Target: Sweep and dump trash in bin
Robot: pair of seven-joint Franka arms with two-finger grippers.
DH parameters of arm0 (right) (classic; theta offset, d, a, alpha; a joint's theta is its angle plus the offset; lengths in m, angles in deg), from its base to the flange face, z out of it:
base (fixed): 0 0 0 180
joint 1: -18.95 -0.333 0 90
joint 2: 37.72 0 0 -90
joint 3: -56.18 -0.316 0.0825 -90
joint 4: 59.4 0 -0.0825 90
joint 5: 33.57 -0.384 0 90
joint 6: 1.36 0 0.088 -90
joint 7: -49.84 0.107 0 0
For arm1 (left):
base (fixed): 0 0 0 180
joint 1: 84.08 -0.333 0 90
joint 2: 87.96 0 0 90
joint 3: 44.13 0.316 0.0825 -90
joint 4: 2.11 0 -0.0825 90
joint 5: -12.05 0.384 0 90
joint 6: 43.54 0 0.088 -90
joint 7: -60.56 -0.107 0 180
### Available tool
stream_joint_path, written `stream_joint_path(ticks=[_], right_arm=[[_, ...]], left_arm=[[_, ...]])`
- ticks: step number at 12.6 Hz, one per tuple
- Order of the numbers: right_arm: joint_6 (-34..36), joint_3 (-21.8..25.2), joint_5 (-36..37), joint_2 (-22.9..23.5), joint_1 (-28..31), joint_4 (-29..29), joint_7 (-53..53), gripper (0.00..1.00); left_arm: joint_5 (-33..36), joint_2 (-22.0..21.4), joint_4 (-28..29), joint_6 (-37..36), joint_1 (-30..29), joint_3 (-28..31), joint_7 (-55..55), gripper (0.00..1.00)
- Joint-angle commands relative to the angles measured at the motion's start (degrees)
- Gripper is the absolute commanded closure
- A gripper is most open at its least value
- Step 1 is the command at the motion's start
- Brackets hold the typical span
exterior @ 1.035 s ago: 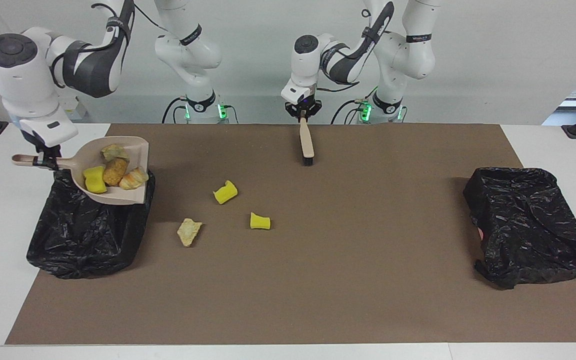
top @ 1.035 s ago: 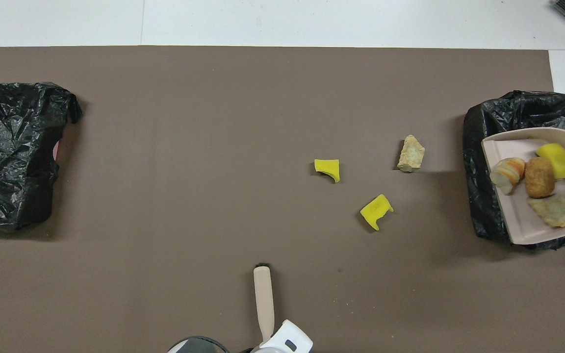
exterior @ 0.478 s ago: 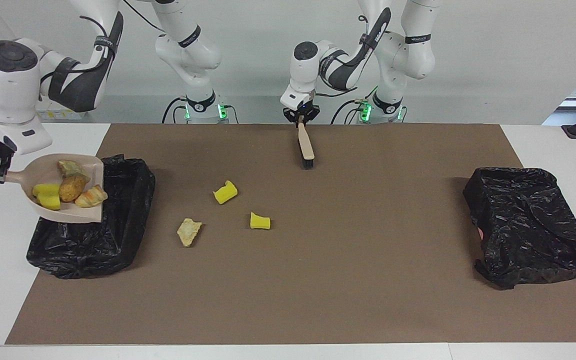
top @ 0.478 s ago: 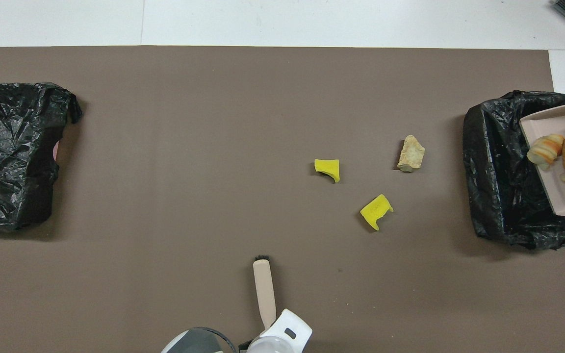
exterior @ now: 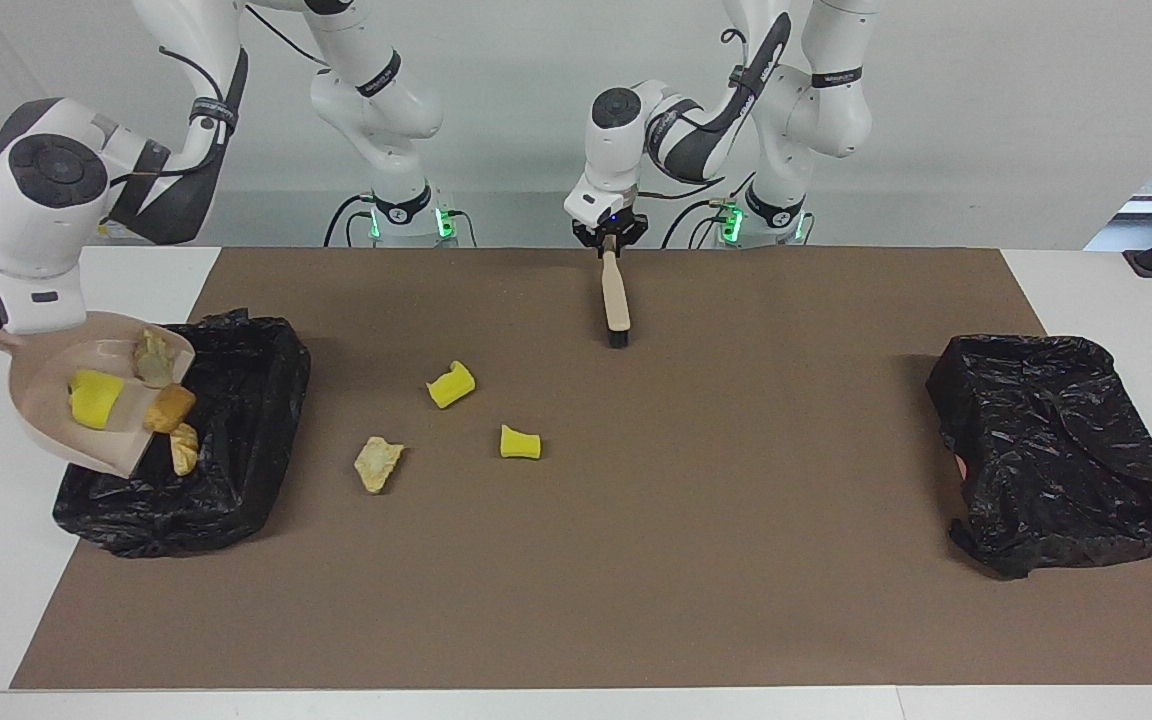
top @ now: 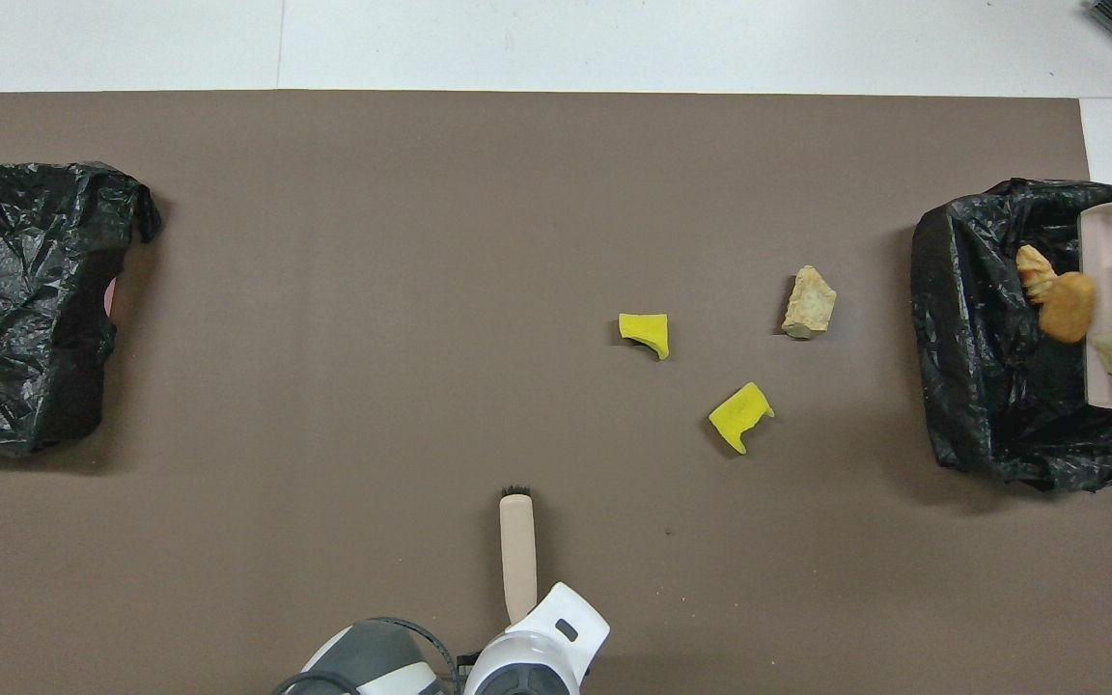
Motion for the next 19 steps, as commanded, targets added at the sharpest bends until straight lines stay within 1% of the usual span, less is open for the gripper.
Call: stream_joint_path(ticks=[1, 3, 4, 5, 6, 7, 8, 10, 11, 12, 13, 14, 15, 16, 17, 19], right_arm=[[1.23, -0.21, 2.37, -0.64, -0.06, 0.19, 1.13, 1.0], [1.32, -0.74, 3.6, -0.56, 0.03, 0.81, -2.21, 1.0], [1.23, -0.83, 3.78, -0.64, 0.03, 0.81, -2.57, 1.0], [0.54, -0.92, 3.78, -0.64, 0.11, 0.89, -4.31, 1.0], [0.18, -1.0, 3.78, -0.47, 0.2, 0.98, -7.64, 1.0], [0.79, -1.09, 3.08, -0.38, 0.37, 2.55, -9.84, 1.0], [1.23, -1.09, 2.56, -0.12, 0.29, 3.52, -11.08, 1.0], [0.8, -1.09, 3.25, -0.2, 0.11, 3.53, -10.22, 1.0], [0.88, -0.66, 4.21, -0.64, 0.03, 3.53, -7.35, 1.0], [1.14, -0.83, 6.83, -1.43, -0.06, 3.62, -4.97, 1.0], [1.06, -1.09, 9.9, -5.61, -0.06, 1.97, -2.86, 1.0], [1.4, -1.09, 14.54, -6.87, -1.54, 0.12, 0.38, 1.0], [1.41, -1.18, 15.98, -7.84, -1.9, -1.64, 2.16, 1.0], [1.23, -1.27, 16.87, -9.24, -2.43, -4.87, 4.26, 1.0], [1.41, -1.27, 17.14, -9.95, -3.22, -7.17, 7.16, 1.0], [1.23, -1.36, 17.4, -9.0, -4.1, -8.94, 9.11, 1.0]], left_arm=[[0.06, 0.47, -0.96, -1.52, -0.75, -0.3, -1.05, 0.59], [0.06, 0.56, -0.96, -1.61, -0.92, -0.21, -1.05, 0.55], [0.06, 0.82, -1.31, -1.61, -1.01, 0.05, -1.4, 0.43], [0.06, 0.82, -2.1, -1.96, -2.58, 0.22, -3.14, 0.29], [0.15, 0.73, -3.41, -3.01, -5.21, 0.14, -5.86, 0.13], [0.67, 0.82, -5.34, -4.58, -6.54, 0.23, -7.97, 0.0], [1.02, 0.91, -7.1, -5.99, -8.64, 0.31, -9.91, 0.0], [4.88, 0.64, -11.93, -10.11, -14.96, 0.23, -14.82, 0.0], [5.15, 0.73, -14.56, -12.31, -17.86, 0.23, -17.46, 0.0], [5.16, 0.73, -17.63, -14.25, -22.24, 0.23, -21.14, 0.0], [5.16, 0.82, -20.71, -16.36, -26.55, 0.23, -25.44, 0.0], [5.68, 0.91, -23.09, -18.03, -29.55, 0.23, -29.05, 0.0], [6.99, 0.91, -24.85, -19.27, -32.8, 0.23, -32.22, 0.0], [8.13, 0.91, -27.39, -20.06, -35.87, 0.23, -34.69, 0.0], [8.32, 1.08, -29.77, -21.81, -38.52, 0.23, -36.63, 0.0], [8.32, 1.7, -34.52, -27.25, -43.36, 0.23, -44.08, 0.0]])
